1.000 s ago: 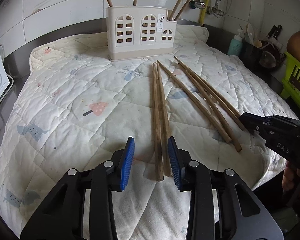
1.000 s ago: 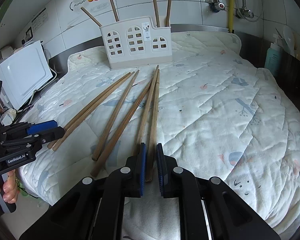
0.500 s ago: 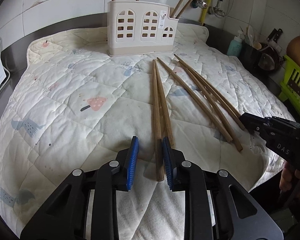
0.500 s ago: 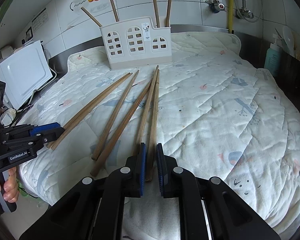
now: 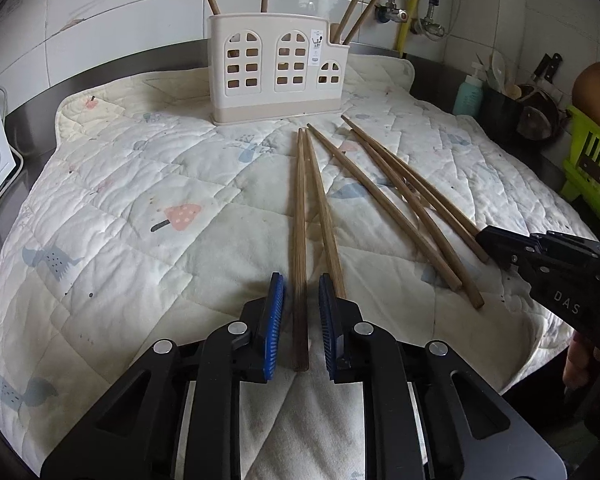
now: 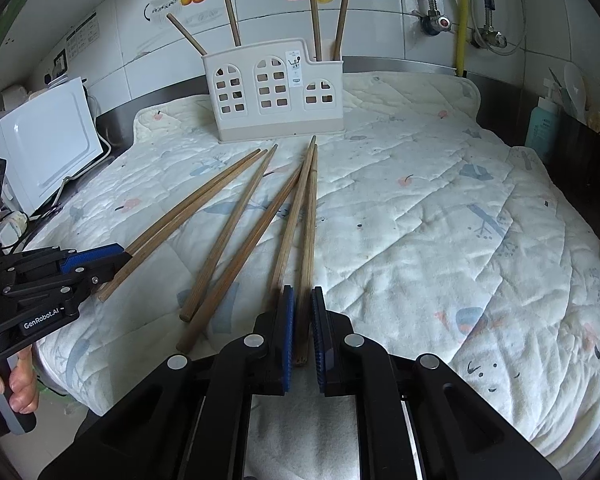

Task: Organize utensils
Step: 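Close the right gripper on a wooden chopstick while the left gripper grasps another, then lift both held chopsticks and carry them above the white holder, then lower the chopsticks into the holder and open both grippers, then lower both open grippers and close each on a loose chopstick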

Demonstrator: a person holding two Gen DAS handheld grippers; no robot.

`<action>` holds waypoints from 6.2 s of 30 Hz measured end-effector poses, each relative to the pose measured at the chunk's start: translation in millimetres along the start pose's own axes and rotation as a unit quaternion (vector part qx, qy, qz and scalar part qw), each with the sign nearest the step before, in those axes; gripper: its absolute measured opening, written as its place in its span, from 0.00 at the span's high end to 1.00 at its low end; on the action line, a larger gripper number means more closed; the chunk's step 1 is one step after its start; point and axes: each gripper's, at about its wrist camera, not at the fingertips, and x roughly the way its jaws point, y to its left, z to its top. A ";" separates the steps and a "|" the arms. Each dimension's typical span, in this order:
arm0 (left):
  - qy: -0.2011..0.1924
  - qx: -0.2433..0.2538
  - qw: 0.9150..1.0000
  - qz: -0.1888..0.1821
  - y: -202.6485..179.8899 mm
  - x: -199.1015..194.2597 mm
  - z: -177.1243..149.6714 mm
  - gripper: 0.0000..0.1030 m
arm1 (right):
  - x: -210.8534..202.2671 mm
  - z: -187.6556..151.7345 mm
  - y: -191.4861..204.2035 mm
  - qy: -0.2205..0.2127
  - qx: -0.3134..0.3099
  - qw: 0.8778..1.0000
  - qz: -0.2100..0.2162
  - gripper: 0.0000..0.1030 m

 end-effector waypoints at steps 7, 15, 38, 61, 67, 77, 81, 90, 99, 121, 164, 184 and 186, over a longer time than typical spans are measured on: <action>0.010 -0.036 0.999 -0.017 11.3 -0.1 5.7 0.95 | -5.6 3.4 1.4 -0.009 -0.004 1.000 -0.001 0.93; -0.018 -0.039 0.999 -0.019 8.7 -20.5 15.7 0.95 | -41.8 28.2 4.9 -0.056 -0.034 0.998 -0.006 0.93; -0.129 -0.037 0.991 -0.012 23.0 -58.3 109.7 0.95 | -80.9 167.2 -10.6 -0.125 -0.072 0.988 0.058 0.93; -0.187 -0.008 0.982 0.011 38.1 -97.8 206.2 0.95 | -43.4 286.0 -7.2 -0.115 -0.135 0.984 0.004 0.93; -0.238 0.008 0.971 0.018 32.2 -121.8 247.0 0.95 | -12.7 290.0 -5.6 -0.085 -0.135 0.987 0.000 0.93; -0.296 0.004 0.954 0.037 29.0 -126.1 304.3 0.96 | -0.9 287.0 -7.8 -0.083 -0.137 0.987 -0.009 0.90; -0.303 -0.003 0.952 0.045 32.8 -113.0 317.2 0.96 | -12.9 282.2 -12.5 -0.101 -0.143 0.984 -0.014 0.85; -0.296 -0.029 0.954 0.047 47.4 -67.5 320.1 0.95 | -39.6 260.1 -23.0 -0.125 -0.141 0.982 0.004 0.81; -0.253 -0.049 0.965 0.039 57.4 -27.0 306.5 0.95 | -45.4 230.8 -17.8 -0.119 -0.136 0.983 0.036 0.79; -0.244 -0.032 0.969 0.027 48.3 -63.1 272.0 0.68 | -38.8 105.3 -22.3 -0.046 -0.048 0.997 0.049 0.75; 0.002 -0.038 0.999 -0.037 -9.7 -5.0 13.7 0.70 | 17.4 19.4 -17.6 0.004 0.008 1.000 0.023 0.93; 0.003 -0.048 0.999 -0.004 -14.8 9.7 10.7 0.95 | 11.6 20.8 -18.4 -0.010 0.012 1.000 0.025 0.94; -0.005 -0.048 0.999 -0.009 -13.8 5.3 12.4 0.95 | 4.2 24.4 -17.8 -0.018 0.008 1.000 0.024 0.94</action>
